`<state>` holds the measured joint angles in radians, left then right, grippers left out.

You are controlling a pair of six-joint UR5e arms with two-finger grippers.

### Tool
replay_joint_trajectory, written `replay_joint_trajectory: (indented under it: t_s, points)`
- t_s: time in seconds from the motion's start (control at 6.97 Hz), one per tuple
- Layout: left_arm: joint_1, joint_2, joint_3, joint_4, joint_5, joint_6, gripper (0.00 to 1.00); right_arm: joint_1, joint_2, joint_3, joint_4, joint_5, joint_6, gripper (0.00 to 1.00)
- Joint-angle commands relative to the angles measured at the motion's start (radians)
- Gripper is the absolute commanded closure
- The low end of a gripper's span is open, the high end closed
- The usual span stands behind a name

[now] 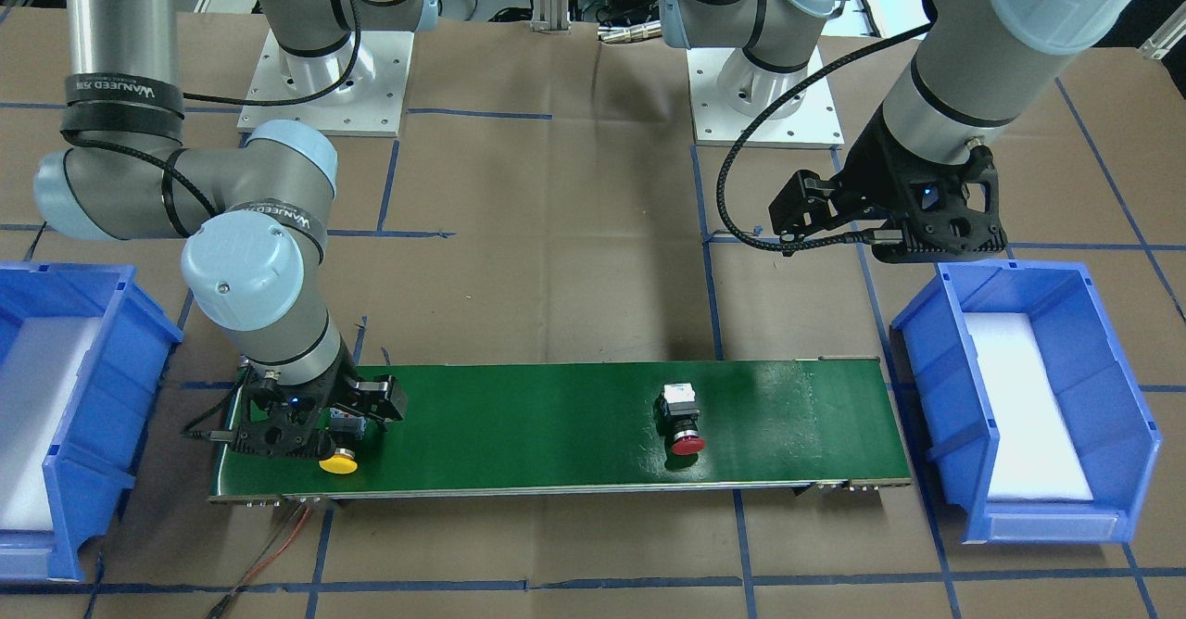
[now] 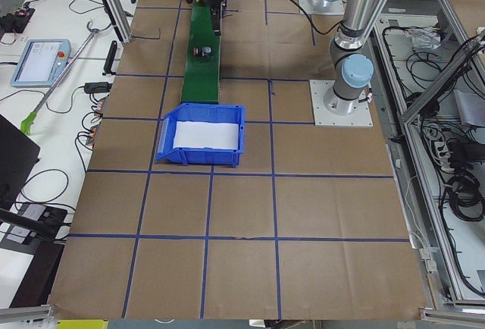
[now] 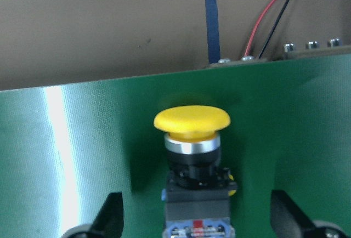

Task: Transport two buttons from left to right
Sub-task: 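Lower the right gripper onto the yellow button at the belt's far end, then lift the yellow button and carry it to the empty blue bin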

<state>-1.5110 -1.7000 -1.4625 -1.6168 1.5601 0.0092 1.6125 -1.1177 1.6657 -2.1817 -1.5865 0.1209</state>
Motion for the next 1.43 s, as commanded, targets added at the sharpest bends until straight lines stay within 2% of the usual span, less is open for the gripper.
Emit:
replay_joint_trajectory:
  t_s: [0.0, 0.14, 0.29, 0.43, 0.57, 0.72, 0.86, 1.0, 1.29]
  points:
    - [0.0, 0.0, 0.001, 0.0, 0.0, 0.0, 0.01, -0.009, 0.004, -0.006, 0.005, -0.006, -0.018, 0.7]
    - [0.0, 0.002, 0.001, 0.0, 0.0, 0.0, 0.01, -0.023, -0.004, -0.007, 0.011, -0.007, -0.02, 0.92]
    - [0.0, 0.002, 0.001, 0.0, 0.0, 0.0, 0.01, -0.04, -0.026, -0.006, 0.014, -0.018, -0.024, 0.95]
    - [0.0, 0.002, 0.001, 0.0, 0.0, 0.0, 0.01, -0.063, -0.062, -0.006, 0.016, -0.021, -0.058, 0.95]
    - [0.0, 0.002, 0.001, 0.0, 0.0, 0.0, 0.01, -0.094, -0.158, -0.009, 0.078, -0.017, -0.059, 0.93]
    - [0.0, 0.002, 0.001, 0.0, 0.0, 0.0, 0.01, -0.162, -0.245, -0.021, 0.174, -0.006, -0.072, 0.93]
    - [0.0, 0.002, 0.001, 0.0, 0.0, 0.0, 0.01, -0.274, -0.29, -0.053, 0.247, -0.003, -0.213, 0.93]
    - [0.0, 0.003, 0.001, 0.0, 0.0, 0.0, 0.01, -0.381, -0.289, -0.069, 0.296, -0.003, -0.426, 0.94]
    - [0.0, 0.003, 0.001, 0.0, 0.002, 0.0, 0.01, -0.553, -0.246, -0.057, 0.277, 0.003, -0.655, 0.95]
